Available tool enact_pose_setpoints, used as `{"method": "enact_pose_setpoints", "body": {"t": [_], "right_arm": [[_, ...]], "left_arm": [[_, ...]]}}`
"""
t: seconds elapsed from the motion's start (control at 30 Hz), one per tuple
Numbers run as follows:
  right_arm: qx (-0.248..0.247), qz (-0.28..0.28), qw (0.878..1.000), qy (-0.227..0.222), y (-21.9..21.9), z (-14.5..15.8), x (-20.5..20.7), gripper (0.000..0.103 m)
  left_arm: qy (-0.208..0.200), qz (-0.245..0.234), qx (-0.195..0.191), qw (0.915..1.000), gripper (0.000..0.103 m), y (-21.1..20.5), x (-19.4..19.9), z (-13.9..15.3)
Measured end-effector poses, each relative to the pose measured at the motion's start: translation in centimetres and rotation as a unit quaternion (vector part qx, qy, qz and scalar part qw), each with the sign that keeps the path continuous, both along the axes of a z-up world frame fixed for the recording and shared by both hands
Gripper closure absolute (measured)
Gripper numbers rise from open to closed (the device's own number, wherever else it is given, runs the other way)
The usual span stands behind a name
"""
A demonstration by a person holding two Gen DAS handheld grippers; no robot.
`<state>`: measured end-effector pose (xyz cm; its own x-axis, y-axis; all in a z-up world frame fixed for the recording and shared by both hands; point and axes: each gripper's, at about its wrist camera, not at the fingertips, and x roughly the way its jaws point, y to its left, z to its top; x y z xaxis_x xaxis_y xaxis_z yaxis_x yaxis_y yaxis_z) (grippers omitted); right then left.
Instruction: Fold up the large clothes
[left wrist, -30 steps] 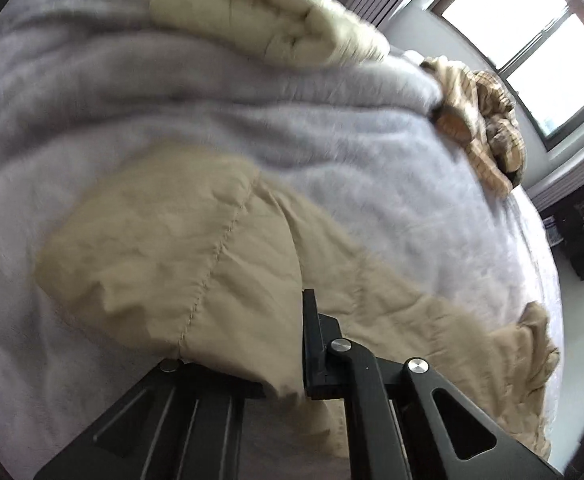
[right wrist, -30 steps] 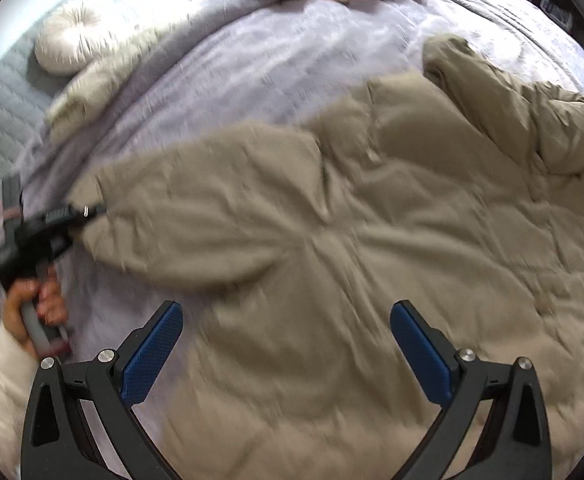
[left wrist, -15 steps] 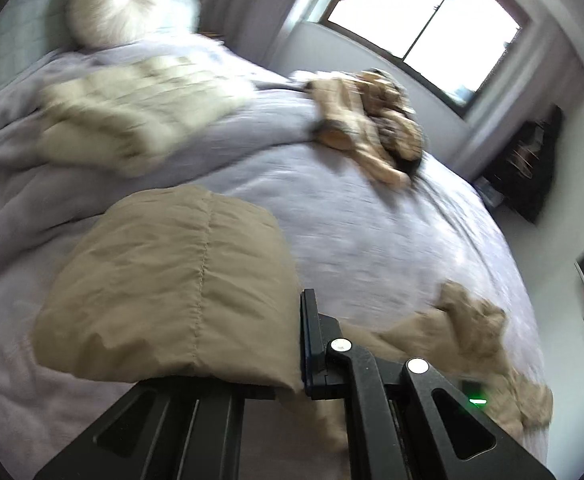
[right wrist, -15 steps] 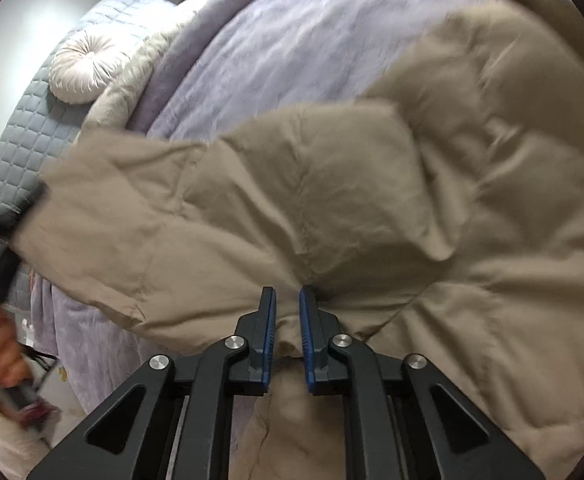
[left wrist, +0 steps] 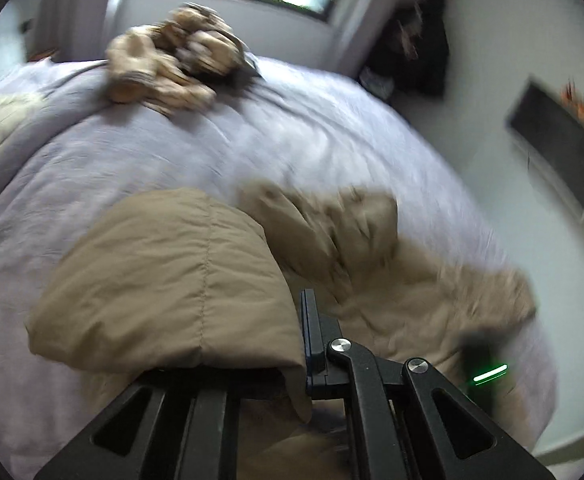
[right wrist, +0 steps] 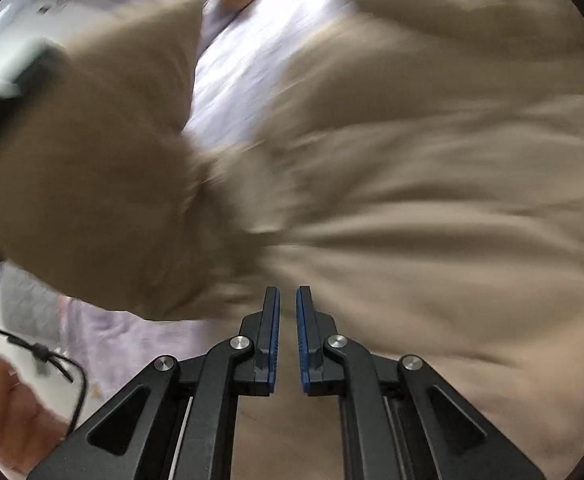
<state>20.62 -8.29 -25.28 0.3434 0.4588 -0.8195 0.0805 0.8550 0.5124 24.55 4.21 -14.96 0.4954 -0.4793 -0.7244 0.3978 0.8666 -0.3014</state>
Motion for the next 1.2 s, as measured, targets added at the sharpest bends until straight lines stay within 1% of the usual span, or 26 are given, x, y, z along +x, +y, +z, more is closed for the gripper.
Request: {"method": "enact_pose_setpoints", "body": {"t": [0.1,0.17,0.2,0.23,0.27,0.33,0.37,0.4,0.47,0.53,0.57,0.6,0.63,0.67,0.7,0.77,0.83,0.87,0.93,1.0,1.03,1.07,1.1,1.13,1.17,1.2], "right_arm": [[-0.037,-0.058,0.998,0.001,-6.3,0.8,-2.1,0.094],[-0.051,-0.085,0.995,0.003,-9.2,1.0,-3.1,0.094],[-0.056,-0.095,0.994,0.003,-10.3,1.0,-3.6,0.094],[-0.061,-0.102,0.993,0.003,-11.1,1.0,-3.9,0.094],[-0.064,-0.107,0.992,0.003,-11.6,1.0,-4.1,0.094],[-0.059,-0.115,0.992,0.007,-12.3,1.3,-3.9,0.094],[-0.054,-0.116,0.992,0.009,-13.2,1.8,-3.7,0.093],[-0.052,-0.117,0.992,0.011,-13.3,1.7,-3.6,0.093],[-0.053,-0.114,0.992,0.013,-13.4,1.9,-3.3,0.092],[-0.067,-0.107,0.992,0.006,-13.2,2.4,-3.5,0.074],[-0.074,-0.101,0.992,-0.002,-13.5,2.8,-4.2,0.047],[-0.087,-0.089,0.992,-0.020,-12.8,3.7,-4.3,0.023],[-0.101,-0.074,0.991,-0.045,-11.8,4.9,-4.3,0.019],[-0.110,-0.061,0.990,-0.059,-11.1,5.6,-4.6,0.018],[-0.129,-0.029,0.988,-0.082,-8.9,6.6,-3.9,0.018],[-0.155,0.013,0.983,-0.102,-5.9,7.2,-2.9,0.018],[-0.205,0.066,0.970,-0.115,-1.7,7.0,-1.6,0.018],[-0.237,0.088,0.960,-0.120,0.2,6.7,-1.1,0.018],[-0.301,0.122,0.936,-0.134,3.7,5.7,-0.2,0.018],[-0.378,0.139,0.905,-0.138,6.7,4.1,1.2,0.018],[-0.408,0.140,0.892,-0.135,7.2,3.3,1.6,0.018],[-0.426,0.138,0.884,-0.135,7.4,2.9,1.9,0.020],[-0.441,0.129,0.876,-0.143,7.3,2.6,2.3,0.036],[-0.437,0.111,0.880,-0.146,6.3,2.8,2.5,0.057],[-0.423,0.084,0.891,-0.143,4.9,3.3,2.5,0.096],[-0.386,0.052,0.910,-0.141,2.7,3.8,2.2,0.096]], "left_arm": [[0.001,-0.047,0.088,0.9950,0.094,-5.9,-1.1,-3.6],[0.001,-0.067,0.152,0.9862,0.094,-8.5,-2.2,-5.7],[-0.004,-0.073,0.168,0.9831,0.094,-9.0,-2.8,-6.3],[-0.009,-0.079,0.182,0.9801,0.086,-9.1,-3.4,-6.7],[-0.011,-0.084,0.191,0.9780,0.077,-9.2,-4.1,-6.8],[-0.013,-0.081,0.189,0.9785,0.011,-8.7,-5.1,-6.6],[-0.023,-0.071,0.191,0.9787,0.002,-8.3,-5.7,-6.2],[-0.029,-0.067,0.193,0.9784,0.000,-8.1,-6.0,-6.1],[-0.021,-0.064,0.200,0.9774,0.000,-7.3,-6.4,-5.8],[-0.013,-0.047,0.189,0.9807,0.000,-5.4,-5.8,-5.4],[-0.011,-0.033,0.178,0.9834,0.000,-4.0,-5.7,-4.9],[-0.007,-0.011,0.169,0.9855,0.000,-2.3,-5.5,-4.5],[-0.002,0.012,0.163,0.9865,0.000,-0.7,-5.2,-4.2],[0.004,0.040,0.159,0.9865,0.000,1.1,-4.8,-4.0],[0.008,0.072,0.160,0.9845,0.000,3.0,-4.3,-4.0],[0.027,0.122,0.162,0.9789,0.000,6.8,-3.0,-4.3],[0.049,0.152,0.149,0.9758,0.000,9.5,-2.3,-5.0],[0.062,0.167,0.139,0.9742,0.000,10.9,-1.9,-5.7],[0.080,0.181,0.139,0.9702,0.000,12.2,-1.6,-7.3],[0.094,0.186,0.137,0.9684,0.000,12.5,-1.8,-8.9],[0.100,0.187,0.134,0.9680,0.000,12.5,-1.9,-9.5],[0.105,0.187,0.131,0.9679,0.000,12.5,-2.0,-10.1],[0.107,0.187,0.129,0.9680,0.000,12.4,-2.1,-10.4],[0.109,0.186,0.127,0.9682,0.000,12.3,-2.2,-10.7],[0.110,0.184,0.125,0.9687,0.000,12.3,-2.3,-10.8],[0.110,0.182,0.123,0.9694,0.000,12.3,-2.0,-10.8]]}}
